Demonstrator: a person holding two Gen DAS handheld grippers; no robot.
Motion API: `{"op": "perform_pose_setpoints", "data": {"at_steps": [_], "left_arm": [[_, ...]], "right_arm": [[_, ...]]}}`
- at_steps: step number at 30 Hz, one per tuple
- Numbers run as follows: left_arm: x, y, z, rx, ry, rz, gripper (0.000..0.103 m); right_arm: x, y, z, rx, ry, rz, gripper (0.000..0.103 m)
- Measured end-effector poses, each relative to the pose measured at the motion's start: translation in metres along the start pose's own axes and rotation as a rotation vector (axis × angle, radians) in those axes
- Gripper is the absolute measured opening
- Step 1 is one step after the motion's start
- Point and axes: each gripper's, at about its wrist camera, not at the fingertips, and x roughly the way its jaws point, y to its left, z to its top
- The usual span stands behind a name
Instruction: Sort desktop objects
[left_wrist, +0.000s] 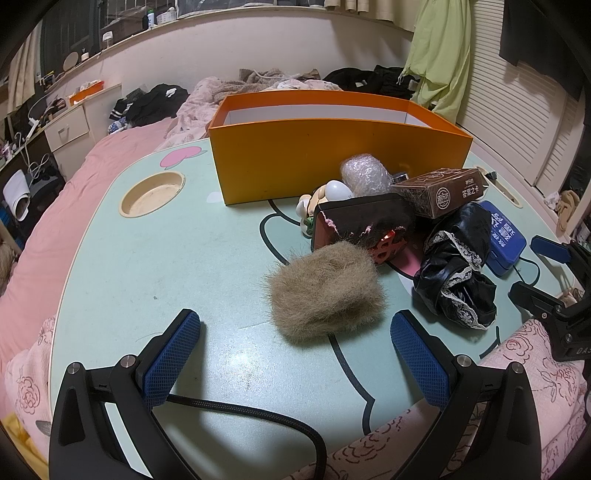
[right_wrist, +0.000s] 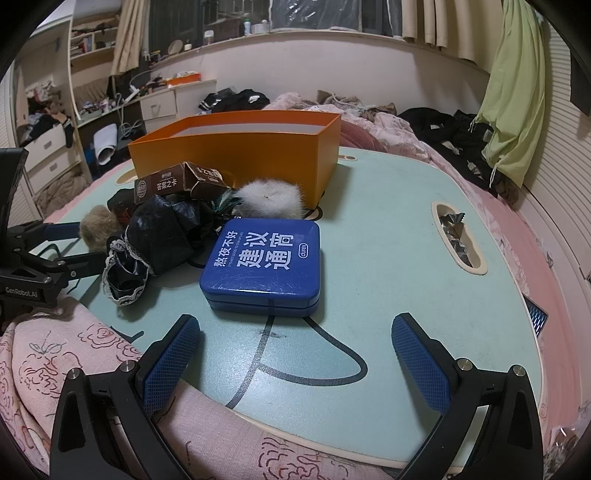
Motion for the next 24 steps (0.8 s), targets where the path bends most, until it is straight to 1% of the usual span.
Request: {"op": "perform_pose_setpoints", "data": {"at_steps": [24], "left_arm": [[-0.0001, 0.0, -0.0008, 0.002, 0.0, -0.002, 0.103]], "right_arm": [[0.0009, -0.0011, 0.0001, -0.001, -0.002, 0.001, 0.103]]}}
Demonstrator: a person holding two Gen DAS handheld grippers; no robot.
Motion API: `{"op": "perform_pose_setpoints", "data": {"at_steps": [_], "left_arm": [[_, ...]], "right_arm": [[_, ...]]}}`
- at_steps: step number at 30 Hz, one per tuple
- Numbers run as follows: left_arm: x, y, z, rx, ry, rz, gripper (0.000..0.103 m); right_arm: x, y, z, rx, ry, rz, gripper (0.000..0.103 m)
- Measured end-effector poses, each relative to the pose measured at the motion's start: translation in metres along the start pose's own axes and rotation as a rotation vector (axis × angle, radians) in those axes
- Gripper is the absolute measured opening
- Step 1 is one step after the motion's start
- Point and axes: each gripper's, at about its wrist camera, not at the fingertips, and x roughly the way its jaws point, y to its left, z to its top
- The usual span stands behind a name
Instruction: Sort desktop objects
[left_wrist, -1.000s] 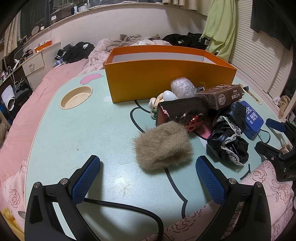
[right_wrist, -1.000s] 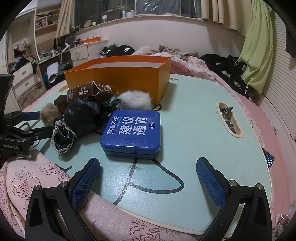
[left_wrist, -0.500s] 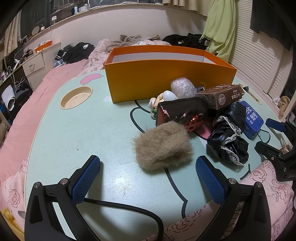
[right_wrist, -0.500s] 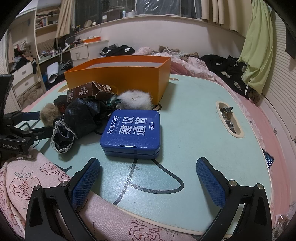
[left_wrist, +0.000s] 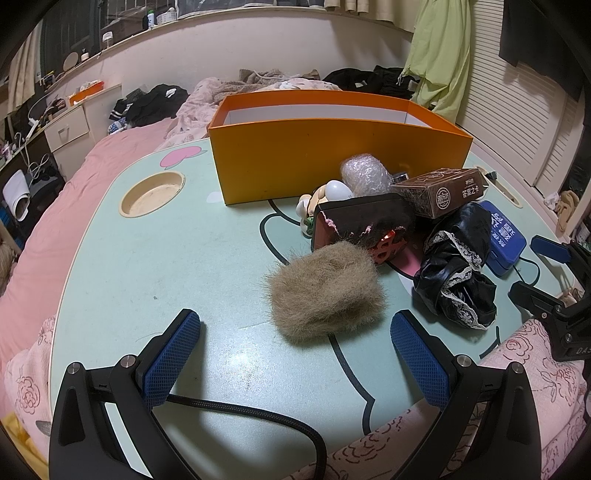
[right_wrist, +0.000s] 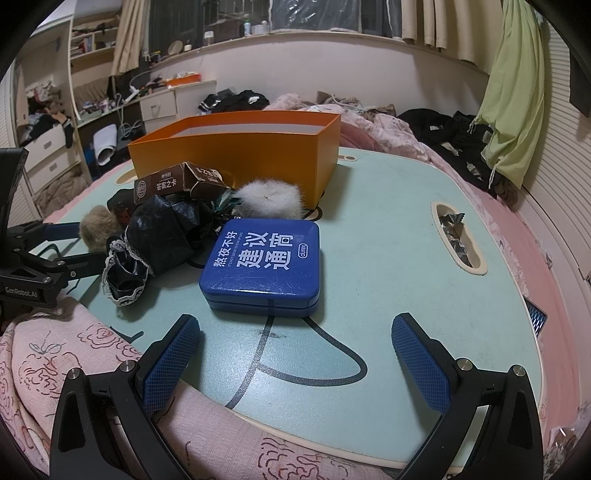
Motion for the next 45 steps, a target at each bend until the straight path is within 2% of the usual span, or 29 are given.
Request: {"op": "perform_pose_setpoints", "data": {"at_steps": [20, 27, 36, 37, 38, 39, 40, 45], "left_arm": [[0.0, 0.0, -0.001, 0.002, -0.001, -0.003, 0.103], [-0.002, -0.001, 0.0, 0.0, -0.002, -0.004, 0.103], [-0.002, 0.0, 0.0, 0.002, -0.002, -0.005, 0.103], [-0.002, 0.0, 0.0, 0.002, -0.002, -0.006, 0.103], [-0.002, 0.0, 0.0, 0.002, -0.002, -0.006, 0.103], [-0.002, -0.001, 0.0, 0.002, -0.002, -0.006, 0.103], [-0.002, 0.0, 0.0, 0.015, -0.001, -0.013, 0.103], [-0.008, -0.001, 0.0, 0.009, -0.003, -0.01, 0.103]], "right_arm": [[0.001, -0.002, 0.003, 0.006, 0.003, -0.007, 0.103], [0.005, -0.01, 0.027, 0.078, 0.012, 0.021, 0.103], [0.027, 0.013, 0.056, 0.003, 0.038, 0.005, 0.103], [0.032, 0.014, 0.056, -0.006, 0.053, -0.001, 0.102], [0.035, 0.014, 0.054, -0.005, 0.064, -0.002, 0.091], [0.039, 0.011, 0.054, 0.008, 0.069, -0.009, 0.074], [0.038, 0.01, 0.053, 0.018, 0.063, -0.011, 0.068], [0.022, -0.007, 0.042, 0.112, -0.015, 0.053, 0.066]]}}
